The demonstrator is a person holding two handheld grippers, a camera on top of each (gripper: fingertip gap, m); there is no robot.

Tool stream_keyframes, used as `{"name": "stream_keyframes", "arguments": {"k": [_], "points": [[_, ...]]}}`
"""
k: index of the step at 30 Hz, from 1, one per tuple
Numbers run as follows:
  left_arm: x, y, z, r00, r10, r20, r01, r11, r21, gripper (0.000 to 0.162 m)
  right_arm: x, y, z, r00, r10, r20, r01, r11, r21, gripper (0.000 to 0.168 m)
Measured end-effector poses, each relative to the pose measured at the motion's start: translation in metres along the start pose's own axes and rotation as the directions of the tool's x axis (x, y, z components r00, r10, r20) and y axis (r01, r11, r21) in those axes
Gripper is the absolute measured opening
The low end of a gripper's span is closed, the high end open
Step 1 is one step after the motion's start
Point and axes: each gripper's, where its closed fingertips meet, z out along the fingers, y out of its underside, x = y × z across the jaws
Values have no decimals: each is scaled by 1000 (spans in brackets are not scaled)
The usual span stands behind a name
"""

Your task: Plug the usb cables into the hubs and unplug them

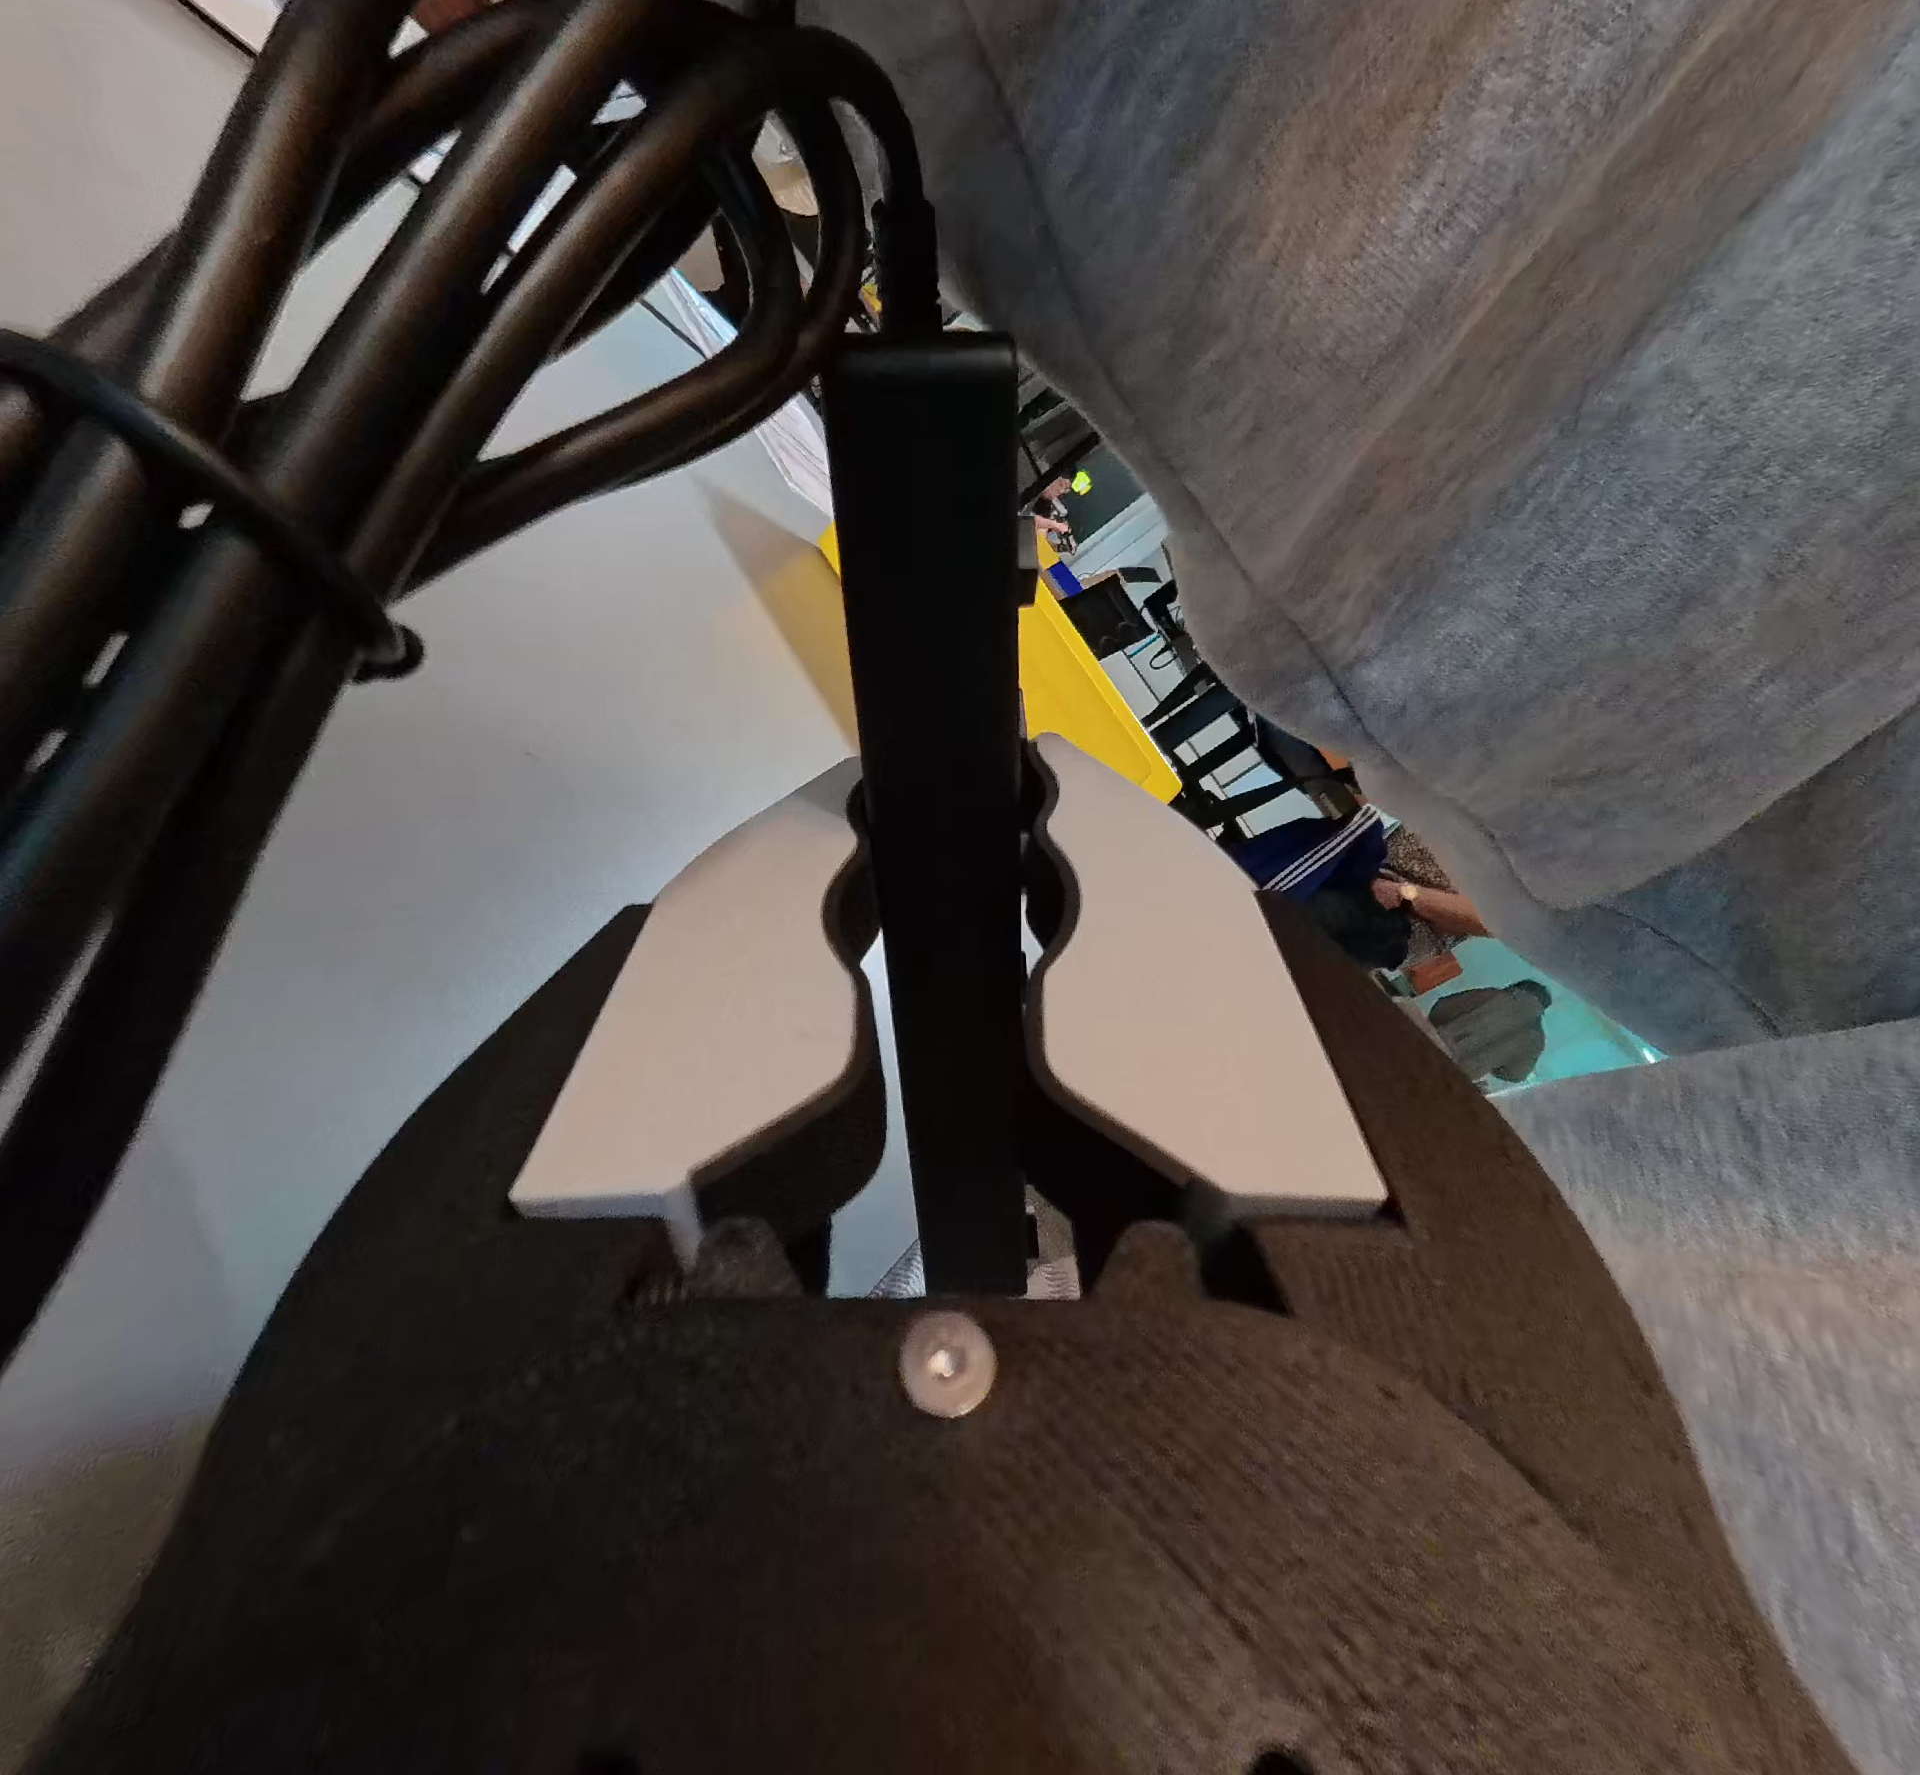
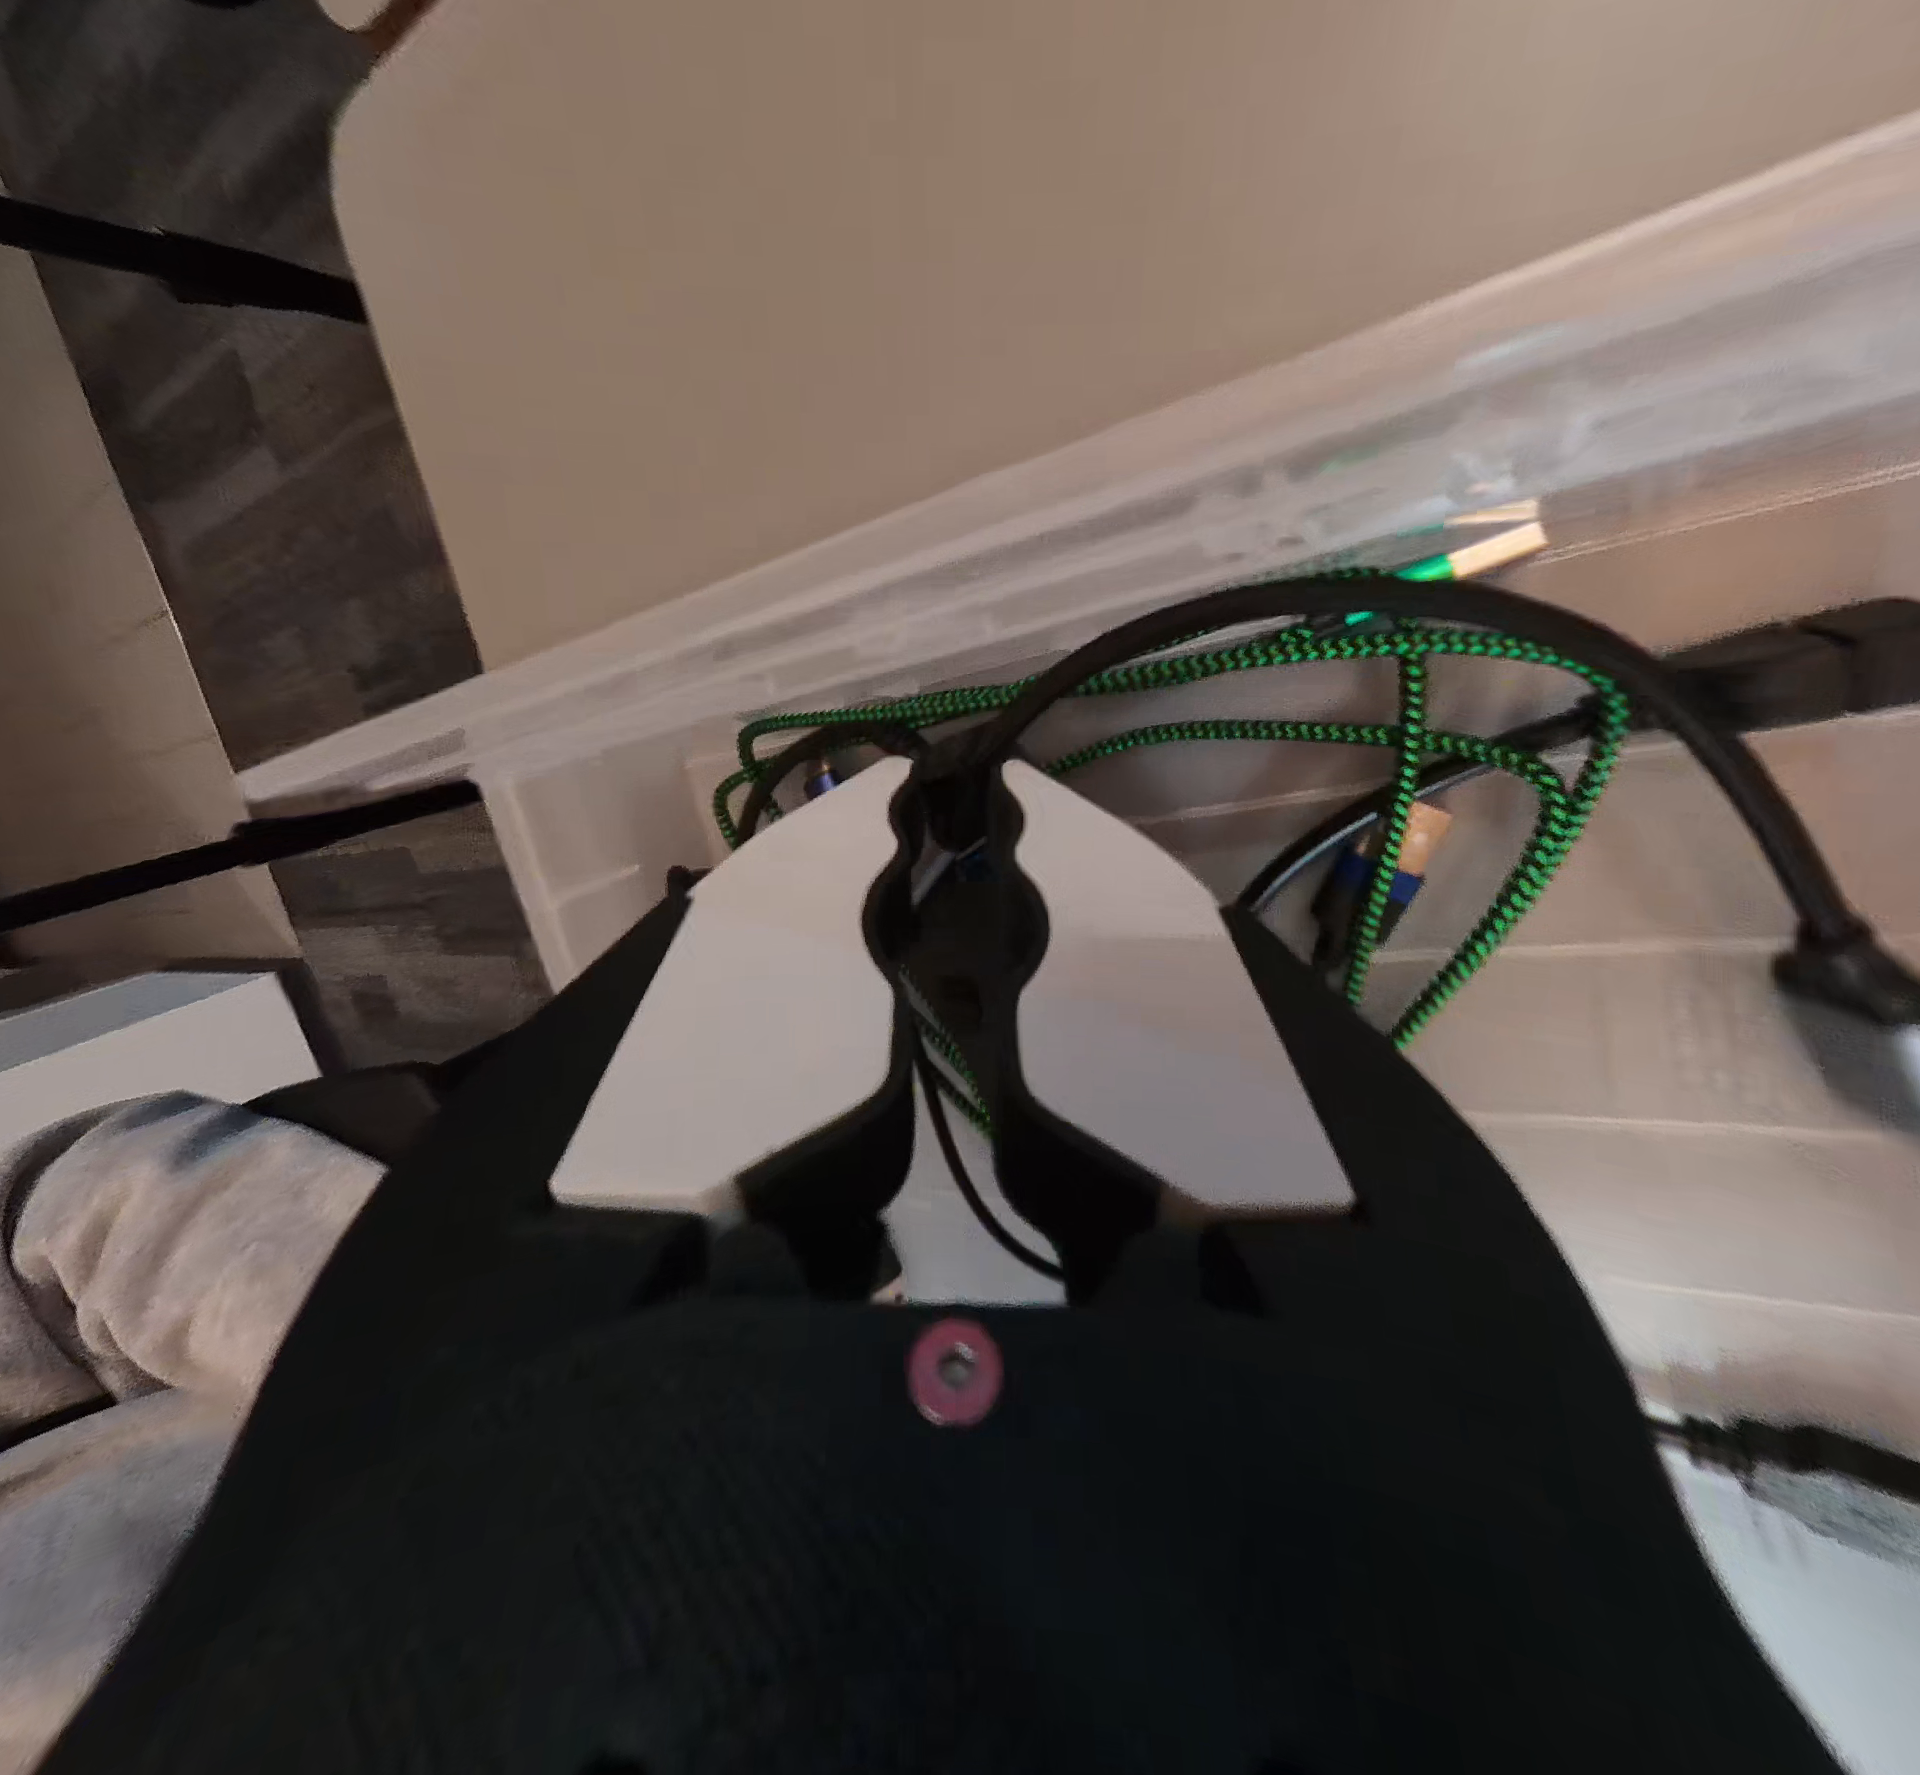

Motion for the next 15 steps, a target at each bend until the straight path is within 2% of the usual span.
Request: {"name": "stream_keyframes", "arguments": {"k": [3, 7, 9, 11, 15], "points": [[0, 1, 1, 1000, 2, 0, -2, 1000, -2, 27, -12, -3, -31, 999, -26, 47, 21, 994, 105, 10], [0, 4, 2, 1000, -10, -5, 10, 1000, -12, 27, -52, -3, -103, 963, -135, 234, 36, 924, 382, 9], [1, 5, 3, 1000, -7, -5, 7, 1000, -17, 27, -77, 7, -154, 913, -232, 337, 5, 831, 557, 9], [1, 6, 3, 1000, 3, -2, -3, 1000, -21, 27, -98, 29, -212, 839, -335, 428, -83, 699, 710, 9], [1, 8, 5, 1000, 9, -3, -9, 1000, -28, 27, -107, 96, -301, 719, -443, 535, -303, 493, 815, 8]]}}
